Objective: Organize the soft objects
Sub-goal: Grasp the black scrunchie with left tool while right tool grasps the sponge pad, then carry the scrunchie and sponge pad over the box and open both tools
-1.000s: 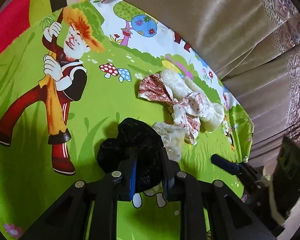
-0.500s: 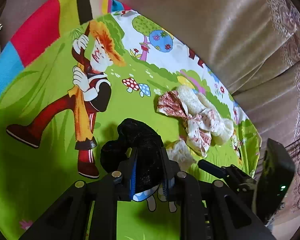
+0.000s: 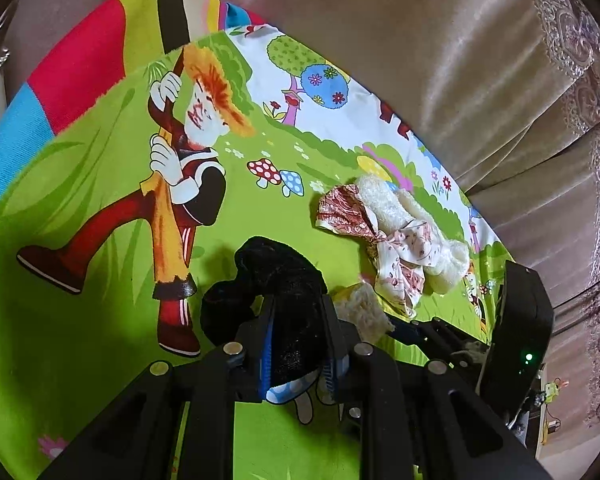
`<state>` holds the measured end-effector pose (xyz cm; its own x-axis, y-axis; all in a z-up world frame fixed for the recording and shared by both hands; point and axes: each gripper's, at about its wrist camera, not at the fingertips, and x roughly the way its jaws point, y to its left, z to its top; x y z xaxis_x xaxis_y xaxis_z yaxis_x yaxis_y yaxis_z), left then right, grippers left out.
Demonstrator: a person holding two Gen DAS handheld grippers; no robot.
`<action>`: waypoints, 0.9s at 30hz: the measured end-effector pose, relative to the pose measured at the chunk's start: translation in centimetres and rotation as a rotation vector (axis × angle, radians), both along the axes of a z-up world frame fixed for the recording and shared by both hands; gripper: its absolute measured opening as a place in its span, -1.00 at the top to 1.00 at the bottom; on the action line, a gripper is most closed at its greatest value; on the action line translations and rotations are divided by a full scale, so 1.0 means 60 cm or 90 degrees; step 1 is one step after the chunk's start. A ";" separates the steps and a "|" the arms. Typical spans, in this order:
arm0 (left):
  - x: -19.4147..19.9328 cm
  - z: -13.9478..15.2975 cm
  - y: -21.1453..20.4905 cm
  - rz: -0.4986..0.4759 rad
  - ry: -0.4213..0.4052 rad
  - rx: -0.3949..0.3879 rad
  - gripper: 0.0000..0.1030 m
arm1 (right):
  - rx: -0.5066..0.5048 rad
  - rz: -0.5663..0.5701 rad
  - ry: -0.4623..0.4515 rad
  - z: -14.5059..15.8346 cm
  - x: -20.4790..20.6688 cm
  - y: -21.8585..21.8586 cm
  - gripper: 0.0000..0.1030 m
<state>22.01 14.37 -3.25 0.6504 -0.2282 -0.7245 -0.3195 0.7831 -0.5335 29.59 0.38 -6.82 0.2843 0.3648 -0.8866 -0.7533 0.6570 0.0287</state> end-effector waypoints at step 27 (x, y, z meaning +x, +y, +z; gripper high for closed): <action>-0.031 0.097 -0.161 -0.101 -0.042 0.034 0.60 | 0.067 -0.177 -0.052 0.119 -0.079 -0.218 -0.31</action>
<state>20.13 4.68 2.54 0.6556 -0.2943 -0.6954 -0.1555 0.8486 -0.5057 24.84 -12.68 0.31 0.4542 0.3512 -0.8187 -0.5478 0.8348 0.0542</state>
